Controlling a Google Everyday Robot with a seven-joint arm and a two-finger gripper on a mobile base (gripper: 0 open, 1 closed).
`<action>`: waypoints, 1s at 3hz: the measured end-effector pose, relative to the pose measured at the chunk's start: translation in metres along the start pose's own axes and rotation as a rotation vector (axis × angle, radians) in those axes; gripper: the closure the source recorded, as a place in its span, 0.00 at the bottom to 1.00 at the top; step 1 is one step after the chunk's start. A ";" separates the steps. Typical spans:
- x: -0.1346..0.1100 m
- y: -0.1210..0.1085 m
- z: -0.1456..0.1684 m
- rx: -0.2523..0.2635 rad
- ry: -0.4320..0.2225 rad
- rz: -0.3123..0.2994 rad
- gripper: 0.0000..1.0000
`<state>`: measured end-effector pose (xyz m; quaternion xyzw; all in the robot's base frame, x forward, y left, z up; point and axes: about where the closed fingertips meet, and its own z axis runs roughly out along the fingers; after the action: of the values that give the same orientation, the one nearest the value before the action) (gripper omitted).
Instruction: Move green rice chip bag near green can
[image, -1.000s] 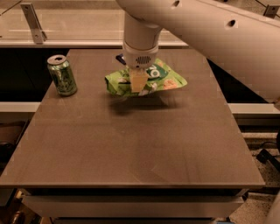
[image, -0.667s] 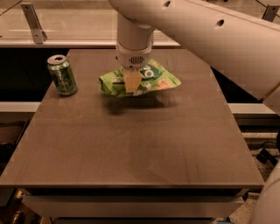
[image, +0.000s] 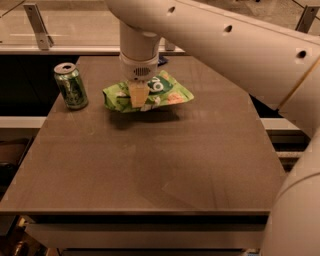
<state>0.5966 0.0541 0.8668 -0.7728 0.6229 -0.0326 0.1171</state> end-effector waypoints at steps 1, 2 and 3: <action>-0.018 0.001 0.009 -0.005 0.000 -0.003 1.00; -0.034 0.006 0.016 -0.003 -0.001 -0.006 1.00; -0.045 0.007 0.026 -0.008 -0.004 -0.015 1.00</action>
Offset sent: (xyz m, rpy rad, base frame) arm -0.0190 0.0550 -0.0225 0.0000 0.0028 0.0083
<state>0.5847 0.1001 0.8438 -0.7780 0.6169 -0.0294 0.1149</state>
